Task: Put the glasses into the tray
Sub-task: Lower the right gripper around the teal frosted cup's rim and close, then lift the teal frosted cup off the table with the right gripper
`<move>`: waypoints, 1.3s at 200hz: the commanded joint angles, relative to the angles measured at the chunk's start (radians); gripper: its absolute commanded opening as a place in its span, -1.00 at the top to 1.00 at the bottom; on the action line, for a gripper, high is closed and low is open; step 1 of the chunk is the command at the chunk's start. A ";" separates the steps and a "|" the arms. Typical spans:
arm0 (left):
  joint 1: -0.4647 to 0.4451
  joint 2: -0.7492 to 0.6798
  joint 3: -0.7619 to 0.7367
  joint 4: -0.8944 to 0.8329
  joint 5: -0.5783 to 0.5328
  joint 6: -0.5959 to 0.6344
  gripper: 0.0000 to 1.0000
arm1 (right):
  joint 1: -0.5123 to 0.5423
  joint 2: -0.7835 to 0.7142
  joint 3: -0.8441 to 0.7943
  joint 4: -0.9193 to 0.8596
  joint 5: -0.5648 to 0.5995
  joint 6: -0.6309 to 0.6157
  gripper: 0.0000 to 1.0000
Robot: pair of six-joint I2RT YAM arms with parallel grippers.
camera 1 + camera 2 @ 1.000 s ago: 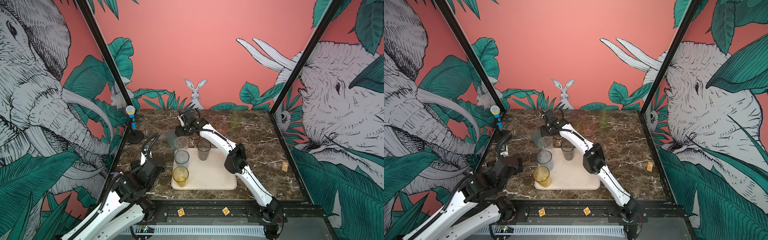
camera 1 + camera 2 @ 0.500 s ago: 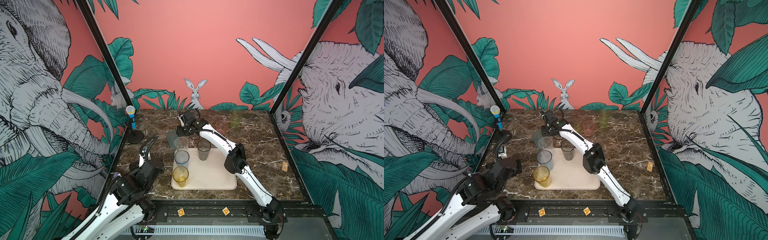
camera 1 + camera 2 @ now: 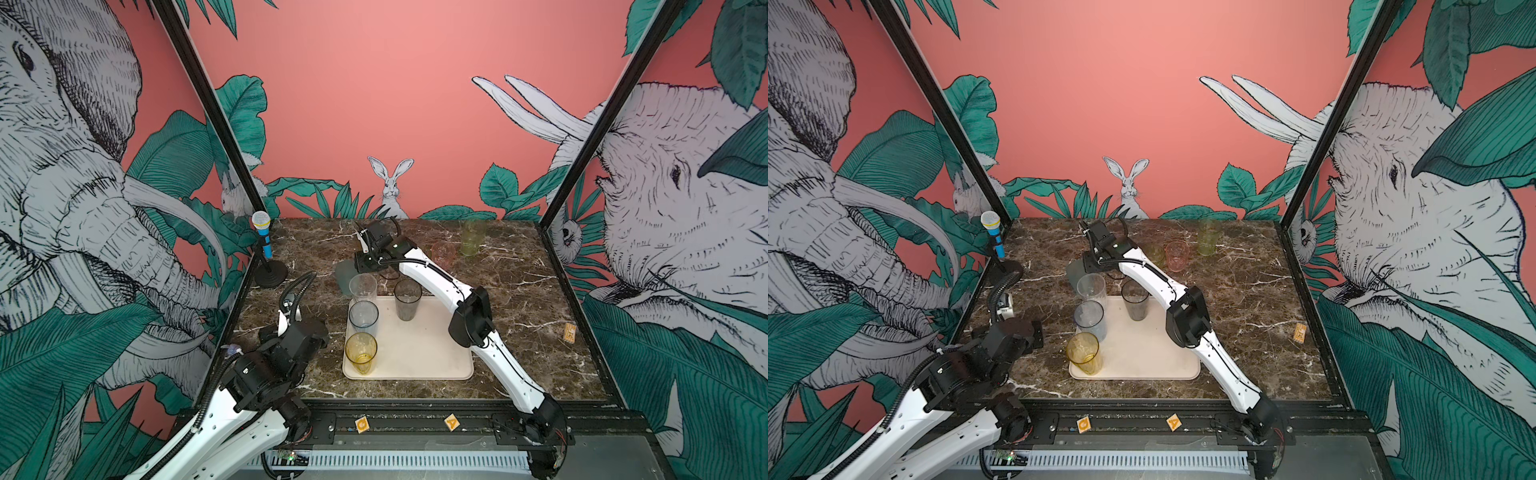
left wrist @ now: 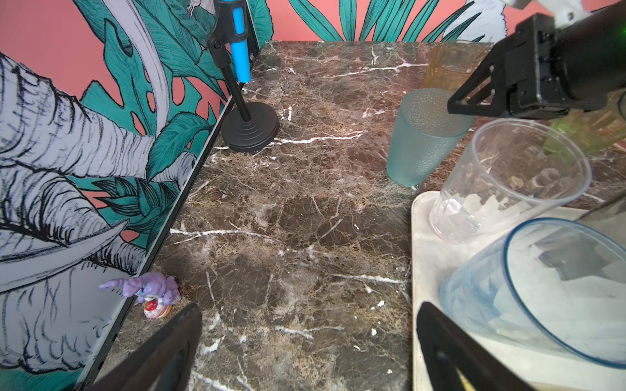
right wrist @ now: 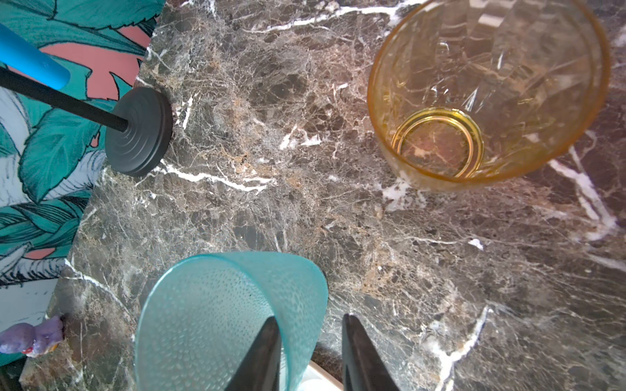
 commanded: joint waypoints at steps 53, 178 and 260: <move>0.004 -0.008 -0.011 -0.007 -0.008 -0.021 -0.99 | -0.001 -0.022 -0.034 -0.015 0.030 -0.021 0.50; 0.005 -0.022 -0.025 -0.007 -0.006 -0.026 -0.99 | -0.016 -0.056 -0.089 0.000 0.028 -0.029 0.85; 0.005 -0.026 -0.029 0.004 0.006 -0.030 -0.99 | -0.020 -0.085 -0.101 0.004 0.020 -0.056 0.94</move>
